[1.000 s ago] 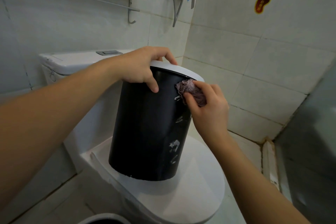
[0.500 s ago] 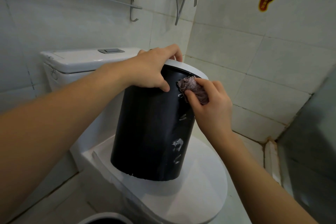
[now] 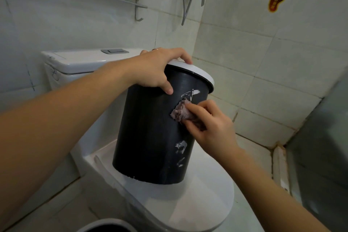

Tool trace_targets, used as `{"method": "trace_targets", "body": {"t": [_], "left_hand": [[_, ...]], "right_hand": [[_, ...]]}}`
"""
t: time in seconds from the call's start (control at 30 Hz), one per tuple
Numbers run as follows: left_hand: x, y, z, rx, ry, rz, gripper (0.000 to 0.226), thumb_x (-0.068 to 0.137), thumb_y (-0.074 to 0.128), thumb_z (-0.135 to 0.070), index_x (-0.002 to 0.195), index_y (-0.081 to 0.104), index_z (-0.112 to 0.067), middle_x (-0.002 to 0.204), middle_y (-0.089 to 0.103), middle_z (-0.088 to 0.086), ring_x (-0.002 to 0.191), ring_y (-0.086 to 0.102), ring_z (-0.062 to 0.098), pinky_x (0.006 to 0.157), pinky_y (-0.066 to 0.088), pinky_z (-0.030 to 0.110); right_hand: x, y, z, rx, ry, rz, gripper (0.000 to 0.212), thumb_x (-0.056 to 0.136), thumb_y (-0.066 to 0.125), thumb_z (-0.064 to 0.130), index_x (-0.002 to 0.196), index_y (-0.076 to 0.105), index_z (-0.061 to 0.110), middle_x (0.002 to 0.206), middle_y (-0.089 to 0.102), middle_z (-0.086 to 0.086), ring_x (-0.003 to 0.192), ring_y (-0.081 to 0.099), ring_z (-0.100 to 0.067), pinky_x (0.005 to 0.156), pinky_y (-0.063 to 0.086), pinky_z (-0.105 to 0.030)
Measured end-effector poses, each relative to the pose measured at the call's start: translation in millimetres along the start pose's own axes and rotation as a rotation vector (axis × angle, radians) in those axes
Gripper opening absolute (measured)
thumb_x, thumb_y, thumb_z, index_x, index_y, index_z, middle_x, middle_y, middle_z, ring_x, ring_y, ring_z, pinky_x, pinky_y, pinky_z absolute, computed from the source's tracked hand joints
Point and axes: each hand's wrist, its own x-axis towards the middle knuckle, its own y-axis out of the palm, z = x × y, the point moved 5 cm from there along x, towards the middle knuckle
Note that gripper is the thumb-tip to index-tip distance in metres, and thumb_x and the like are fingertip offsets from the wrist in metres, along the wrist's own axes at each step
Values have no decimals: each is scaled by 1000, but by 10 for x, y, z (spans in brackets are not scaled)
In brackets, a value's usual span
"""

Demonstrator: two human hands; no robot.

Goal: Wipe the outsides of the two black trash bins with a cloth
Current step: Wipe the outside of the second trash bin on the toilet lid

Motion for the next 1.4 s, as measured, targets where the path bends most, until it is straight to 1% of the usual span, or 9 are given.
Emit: {"method": "trace_targets", "body": {"t": [0.23,0.37,0.5,0.7,0.77,0.93,1.07,1.27,1.4], "left_hand": [[16,20,10,-1,-9,27,77,67,88,-17,115,42,-56,119,50,-13,110,47,20,102,39,47],[16,19,19,0,-15,27,78,65,88,-17,114,43,-57,114,53,-11,111,50,24,101,41,47],[14,32,29,-27,-39,36,79,63,88,-17,114,44,-60,125,52,-6,114,49,30,100,44,52],[-5,33,-20,-41,-45,41,79,60,88,-19,110,44,-63,121,53,-7,111,50,30,97,46,54],[-14,30,-22,-43,-46,41,79,60,89,-19,108,43,-64,119,53,-7,110,50,29,96,46,54],[-33,23,10,-68,-58,29,78,57,87,-19,105,44,-62,114,57,-9,109,52,29,97,46,52],[-23,47,18,-90,-51,52,77,49,83,-27,105,45,-65,116,55,-8,109,53,32,94,48,55],[-18,25,34,-64,-48,9,75,62,87,-16,111,46,-57,115,55,-7,109,50,26,98,44,46],[-32,10,5,-35,-11,-64,70,69,87,-20,123,50,-43,109,49,-7,104,39,16,97,30,34]], "right_hand": [[427,-73,-104,-23,162,-44,35,88,71,31,121,69,20,102,60,-2,77,59,-19,60,47,-29],[258,-41,-9,-24,42,-4,36,88,67,32,121,69,19,101,60,-4,74,59,-20,56,52,-34],[65,-46,93,-41,-131,50,32,88,68,30,118,71,17,99,61,-5,77,58,-19,53,52,-35],[419,-118,-95,-64,60,-39,37,87,63,34,120,70,20,99,61,-2,74,60,-21,57,50,-30],[433,-104,-99,-61,70,-34,38,88,63,36,122,69,20,100,61,-2,75,60,-20,59,48,-28],[73,-20,71,-24,-74,26,33,89,69,27,121,70,18,100,61,-7,75,59,-22,54,52,-38],[-42,-12,134,-23,-156,58,29,91,67,27,117,72,17,98,62,-8,76,59,-22,54,52,-37],[150,-54,-3,-64,12,-25,33,90,68,29,120,71,18,100,62,-4,73,58,-19,55,51,-33],[-88,12,104,-10,-57,6,30,91,67,29,117,72,16,98,62,-7,73,59,-22,53,52,-36]]}}
